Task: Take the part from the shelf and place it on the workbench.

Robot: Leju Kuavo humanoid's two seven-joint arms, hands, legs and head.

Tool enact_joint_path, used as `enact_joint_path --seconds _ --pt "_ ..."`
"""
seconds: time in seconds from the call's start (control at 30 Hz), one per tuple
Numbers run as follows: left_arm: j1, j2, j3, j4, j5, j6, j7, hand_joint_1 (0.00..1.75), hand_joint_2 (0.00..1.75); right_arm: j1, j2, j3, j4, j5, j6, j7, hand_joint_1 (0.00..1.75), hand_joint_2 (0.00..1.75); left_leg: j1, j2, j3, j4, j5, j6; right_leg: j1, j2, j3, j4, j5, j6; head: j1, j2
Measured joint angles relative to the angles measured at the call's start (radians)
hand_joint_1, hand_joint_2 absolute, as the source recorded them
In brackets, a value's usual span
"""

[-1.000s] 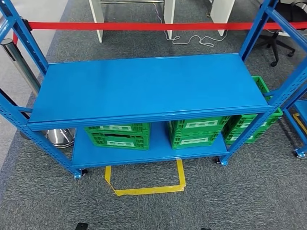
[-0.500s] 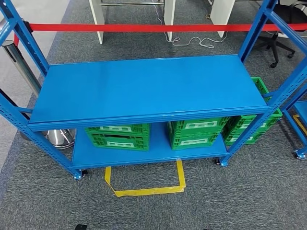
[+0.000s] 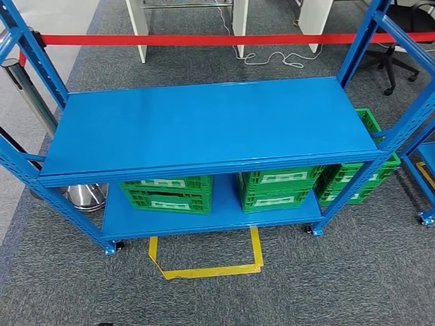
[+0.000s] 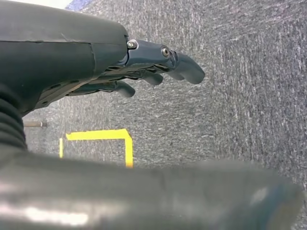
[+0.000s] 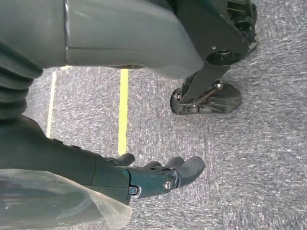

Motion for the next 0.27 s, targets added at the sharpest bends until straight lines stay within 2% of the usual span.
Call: enact_joint_path --seconds 0.27 --pt "0.035 0.032 -0.163 -0.031 0.173 -0.035 0.025 0.0 0.0 0.028 -0.025 0.096 -0.031 -0.128 -0.003 -0.014 0.0 0.0 0.0 0.0 0.0 0.0 0.0 0.0 0.0 0.0 0.0 0.0 0.0 0.0 0.0 0.0"
